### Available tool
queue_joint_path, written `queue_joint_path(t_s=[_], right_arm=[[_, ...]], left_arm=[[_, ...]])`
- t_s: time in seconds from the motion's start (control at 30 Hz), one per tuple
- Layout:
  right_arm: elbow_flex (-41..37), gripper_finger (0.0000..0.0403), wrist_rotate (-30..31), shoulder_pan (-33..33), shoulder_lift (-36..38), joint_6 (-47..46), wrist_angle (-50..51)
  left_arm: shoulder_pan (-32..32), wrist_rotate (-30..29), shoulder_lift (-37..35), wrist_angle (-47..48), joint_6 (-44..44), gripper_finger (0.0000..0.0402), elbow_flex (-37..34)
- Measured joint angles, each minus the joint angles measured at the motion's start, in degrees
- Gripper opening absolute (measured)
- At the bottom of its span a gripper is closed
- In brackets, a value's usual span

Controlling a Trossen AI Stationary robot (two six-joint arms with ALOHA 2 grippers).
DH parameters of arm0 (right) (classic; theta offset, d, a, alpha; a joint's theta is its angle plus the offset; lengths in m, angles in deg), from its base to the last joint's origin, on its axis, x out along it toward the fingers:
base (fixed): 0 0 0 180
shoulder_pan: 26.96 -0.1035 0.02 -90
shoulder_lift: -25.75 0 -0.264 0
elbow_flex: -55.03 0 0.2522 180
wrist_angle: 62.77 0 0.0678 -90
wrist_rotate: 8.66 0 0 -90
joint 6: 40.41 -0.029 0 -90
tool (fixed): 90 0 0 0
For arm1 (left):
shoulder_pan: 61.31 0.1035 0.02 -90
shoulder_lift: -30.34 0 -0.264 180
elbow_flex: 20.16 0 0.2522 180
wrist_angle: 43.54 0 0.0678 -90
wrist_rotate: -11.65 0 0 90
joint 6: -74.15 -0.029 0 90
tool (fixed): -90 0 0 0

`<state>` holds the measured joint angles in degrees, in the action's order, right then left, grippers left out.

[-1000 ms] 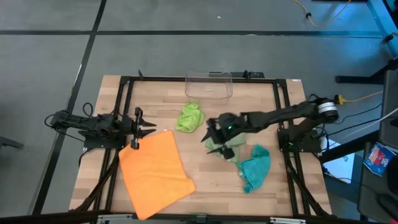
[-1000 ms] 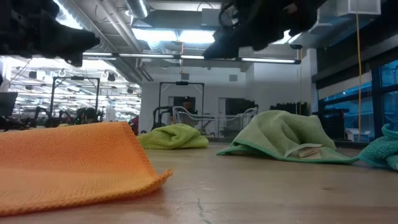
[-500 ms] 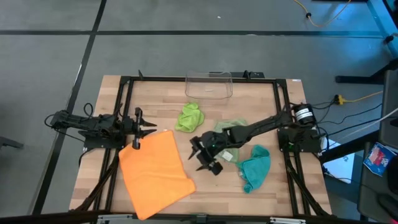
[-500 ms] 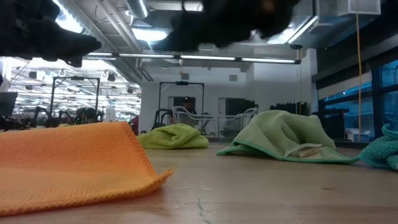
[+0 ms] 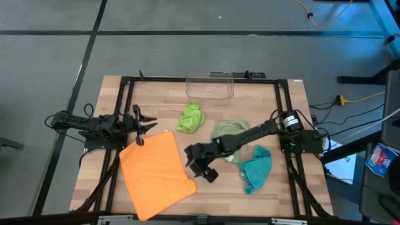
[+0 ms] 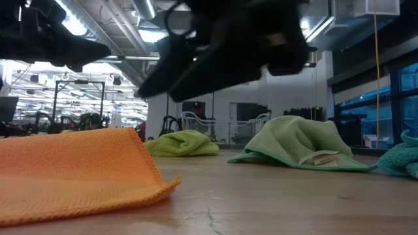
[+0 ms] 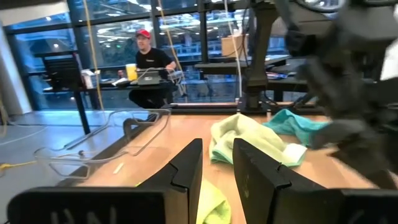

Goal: Fold microfiber towels
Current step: Fold the orange microfiber towel

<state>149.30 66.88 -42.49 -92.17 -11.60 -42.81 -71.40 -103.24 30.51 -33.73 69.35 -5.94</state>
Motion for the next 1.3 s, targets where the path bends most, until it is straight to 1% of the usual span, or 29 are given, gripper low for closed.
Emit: queue_joint_path(t_s=[0.1, 0.17, 0.23, 0.33, 0.43, 0.53, 0.67, 0.8, 0.93, 1.1, 1.2, 1.3], right_arm=[[0.02, 0.0280, 0.74, -2.58, 0.46, 9.35, -0.39], [0.02, 0.0280, 2.76, -4.61, 0.47, 13.04, 0.31], [0.02, 0.0280, 3.29, -6.41, 0.06, 15.28, 2.47], [0.02, 0.0280, 3.21, -8.34, -1.57, 14.48, 2.60], [0.00, 0.0280, 2.66, -8.72, -1.96, 13.84, 1.74], [0.00, 0.0280, -0.81, -7.48, -2.27, 13.71, 0.41], [0.02, 0.0280, -5.76, -5.19, -5.18, 13.44, -2.34], [0.42, 0.0280, -6.49, -4.04, -8.24, 13.45, -4.58], [3.12, 0.0280, -6.67, -3.52, -10.96, 13.48, -4.97], [6.06, 0.0280, -8.78, -2.55, -14.27, 13.09, -5.19], [6.23, 0.0267, -8.50, -2.09, -14.55, 12.46, -5.57], [6.11, 0.0238, -7.75, -1.60, -13.99, 8.77, -5.53]], left_arm=[[0.00, -1.86, 0.00, -0.08, 0.00, 0.0082, -0.01], [0.00, -2.96, 0.00, -0.12, 0.00, 0.0082, -0.01], [0.00, -3.30, 0.00, -0.14, 0.00, 0.0082, -0.01], [0.00, -3.31, 0.00, -0.14, 0.02, 0.0082, -0.01], [0.00, -3.32, -0.02, -0.12, 0.15, 0.0082, -0.01], [0.00, -3.34, 0.00, -0.12, 0.17, 0.0082, -0.01], [0.00, -3.36, -0.02, -0.12, 0.15, 0.0082, -0.01], [0.00, -3.36, -0.01, -0.10, 0.17, 0.0082, 0.00], [0.00, -3.36, 0.00, -0.10, 0.15, 0.0082, -0.01], [0.00, -3.36, -0.01, -0.08, 0.20, 0.0082, -0.01], [0.00, -3.36, 0.00, -0.08, 0.21, 0.0082, 0.00], [0.00, -3.34, 0.00, -0.08, 0.22, 0.0082, -0.01]])
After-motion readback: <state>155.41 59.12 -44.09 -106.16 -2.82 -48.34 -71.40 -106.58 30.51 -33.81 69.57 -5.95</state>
